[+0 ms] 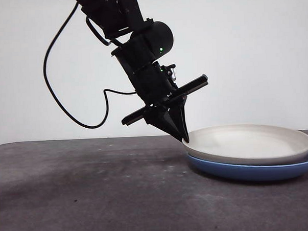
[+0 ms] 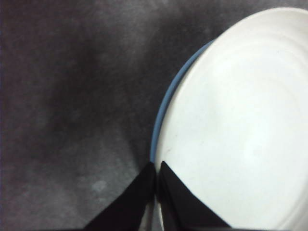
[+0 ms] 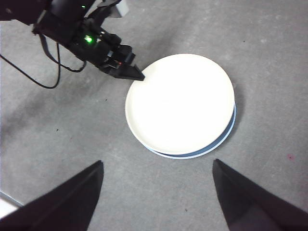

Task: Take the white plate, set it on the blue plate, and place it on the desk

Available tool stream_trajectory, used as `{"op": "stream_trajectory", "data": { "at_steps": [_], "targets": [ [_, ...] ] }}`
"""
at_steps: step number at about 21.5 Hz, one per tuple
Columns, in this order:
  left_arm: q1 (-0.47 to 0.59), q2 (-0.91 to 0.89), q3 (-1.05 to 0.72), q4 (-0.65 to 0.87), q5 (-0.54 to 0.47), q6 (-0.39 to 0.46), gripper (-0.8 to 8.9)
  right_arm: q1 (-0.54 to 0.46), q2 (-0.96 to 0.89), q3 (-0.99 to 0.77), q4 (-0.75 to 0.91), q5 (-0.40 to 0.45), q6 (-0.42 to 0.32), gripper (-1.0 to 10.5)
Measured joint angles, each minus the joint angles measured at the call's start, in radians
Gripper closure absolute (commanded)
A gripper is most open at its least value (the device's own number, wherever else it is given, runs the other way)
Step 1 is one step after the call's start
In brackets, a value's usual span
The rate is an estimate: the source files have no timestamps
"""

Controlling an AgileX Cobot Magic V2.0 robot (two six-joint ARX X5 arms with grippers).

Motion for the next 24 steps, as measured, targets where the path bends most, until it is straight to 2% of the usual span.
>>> {"op": "stream_trajectory", "data": {
  "at_steps": [3, 6, 8, 13, 19, 24],
  "targets": [
    [-0.009, 0.011, 0.000, -0.005, 0.000, 0.000, 7.80, 0.000, 0.000, 0.000, 0.000, 0.000, 0.000, 5.8],
    [-0.015, 0.013, 0.003, -0.006, 0.001, 0.000, 5.69, 0.000, 0.000, 0.000, 0.000, 0.000, 0.000, 5.8],
    [-0.016, 0.013, 0.012, -0.010, 0.001, 0.001, 5.01, 0.000, 0.000, 0.000, 0.000, 0.000, 0.000, 5.8],
    [-0.016, 0.013, 0.057, -0.084, 0.004, 0.008, 5.01, 0.000, 0.000, 0.000, 0.000, 0.000, 0.000, 5.8],
    [-0.015, 0.002, 0.254, -0.271, 0.004, 0.119, 5.01, 0.000, 0.000, 0.000, 0.000, 0.007, 0.000, 5.8],
    [0.012, -0.193, 0.257, -0.281, -0.029, 0.179, 5.02, 0.000, 0.000, 0.000, 0.000, 0.052, 0.000, 5.8]
  ]
}}
